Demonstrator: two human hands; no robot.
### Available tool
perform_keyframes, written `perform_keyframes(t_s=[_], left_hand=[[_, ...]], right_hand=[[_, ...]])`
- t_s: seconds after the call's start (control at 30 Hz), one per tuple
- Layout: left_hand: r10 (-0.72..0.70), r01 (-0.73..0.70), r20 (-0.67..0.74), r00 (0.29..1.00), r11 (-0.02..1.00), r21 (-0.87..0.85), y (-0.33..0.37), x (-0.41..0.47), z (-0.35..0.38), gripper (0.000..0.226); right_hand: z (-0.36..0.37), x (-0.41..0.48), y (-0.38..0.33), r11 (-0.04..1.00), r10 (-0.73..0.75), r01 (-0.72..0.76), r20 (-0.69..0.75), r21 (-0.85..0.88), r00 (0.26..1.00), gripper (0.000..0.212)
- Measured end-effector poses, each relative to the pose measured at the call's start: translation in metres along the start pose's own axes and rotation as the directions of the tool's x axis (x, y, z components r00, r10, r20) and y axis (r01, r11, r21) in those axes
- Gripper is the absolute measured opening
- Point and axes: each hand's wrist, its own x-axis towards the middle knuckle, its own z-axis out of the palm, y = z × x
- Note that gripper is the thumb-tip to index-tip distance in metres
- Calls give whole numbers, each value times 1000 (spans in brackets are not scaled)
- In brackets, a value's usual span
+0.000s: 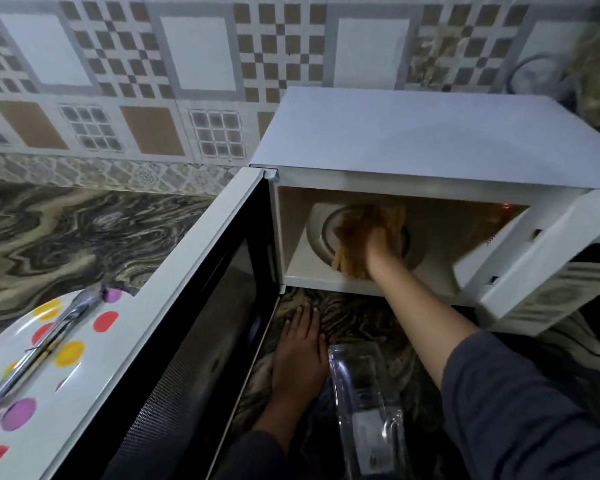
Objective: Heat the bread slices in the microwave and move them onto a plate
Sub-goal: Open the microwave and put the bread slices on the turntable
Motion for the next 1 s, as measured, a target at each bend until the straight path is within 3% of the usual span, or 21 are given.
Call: perform_keyframes(t_s=[0.03,0.13,0.27,0.4,0.57,0.77,0.87,1.0], left_hand=[[4,-4,-2,1000,1000,8,0,0,1,51],[8,-8,-9,1000,1000,-12,-1,0,3,54],[4,-5,-20,1000,1000,-23,-1,0,2,53],[-1,1,-15,1000,1000,-18,0,1,1,53],[-7,4,-43,999,999,-53,-1,1,3,55],[5,-9,-56,998,998,-68,-2,1,7,56],[-2,-2,-56,998,998,-69,-3,2,8,55],[-1,-8,-65,998,992,-126,-3,1,7,58]], right_hand=[[3,-3,-2,999,29,-28,21,-32,999,65],[15,-18,-2,981,17,-36,-102,-189,995,84],[20,-30,1,950,-99,64,-101,-307,990,72],[13,-29,-5,913,-256,150,-247,-380,935,64],[17,-15,2,970,-26,-14,-163,-242,986,67],[15,-6,-2,942,-3,-54,-168,-332,986,64],[18,-1,-4,868,-80,-26,-192,-496,978,51],[19,-1,-2,933,-31,-36,-177,-359,984,67]])
